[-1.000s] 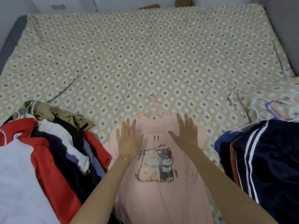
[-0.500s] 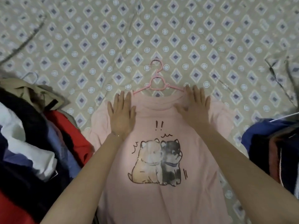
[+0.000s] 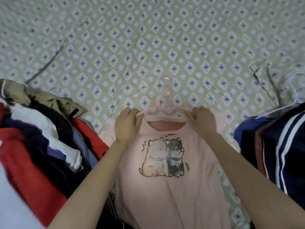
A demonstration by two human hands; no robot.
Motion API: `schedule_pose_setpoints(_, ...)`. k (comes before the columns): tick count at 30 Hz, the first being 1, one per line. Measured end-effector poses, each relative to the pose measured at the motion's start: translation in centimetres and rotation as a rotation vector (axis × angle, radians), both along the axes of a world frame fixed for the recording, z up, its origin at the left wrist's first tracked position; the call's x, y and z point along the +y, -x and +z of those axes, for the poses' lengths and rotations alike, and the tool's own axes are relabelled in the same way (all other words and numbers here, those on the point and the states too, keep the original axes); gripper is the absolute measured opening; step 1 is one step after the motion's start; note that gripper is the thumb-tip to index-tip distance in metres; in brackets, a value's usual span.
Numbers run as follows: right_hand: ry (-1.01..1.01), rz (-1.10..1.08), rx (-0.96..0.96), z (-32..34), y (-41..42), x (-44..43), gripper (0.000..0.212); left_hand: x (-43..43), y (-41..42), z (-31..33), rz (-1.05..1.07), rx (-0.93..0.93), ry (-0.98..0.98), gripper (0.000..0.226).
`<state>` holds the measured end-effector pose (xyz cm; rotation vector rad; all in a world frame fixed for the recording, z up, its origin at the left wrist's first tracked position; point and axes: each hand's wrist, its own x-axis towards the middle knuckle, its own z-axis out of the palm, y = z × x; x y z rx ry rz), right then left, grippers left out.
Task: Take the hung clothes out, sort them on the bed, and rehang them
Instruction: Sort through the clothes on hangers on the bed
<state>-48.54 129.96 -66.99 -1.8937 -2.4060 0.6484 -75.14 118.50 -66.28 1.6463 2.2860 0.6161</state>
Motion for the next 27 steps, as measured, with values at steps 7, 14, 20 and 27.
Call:
schedule_pose_setpoints(7,-0.005,-0.028,0.061,14.2,-1.3,-3.9,0.05,-2.0,-2.2,13.4,0.054,-0.053,-0.016,0.039)
schedule_pose_setpoints(14,-0.172,-0.067,0.123,26.6,-4.4,-11.3,0.047,-8.4,-5.3,25.8,0.034,-0.017,-0.126,0.028)
schedule_pose_setpoints(20,-0.341,0.008,0.131,35.0,-9.5,-19.3,0.049,-18.0,-10.6,34.1,0.113,-0.025,-0.214,0.028)
schedule_pose_setpoints(27,-0.42,-0.001,0.157,42.9,-16.6,-28.7,0.046,-27.6,-18.1,42.0,0.168,-0.013,-0.322,0.033)
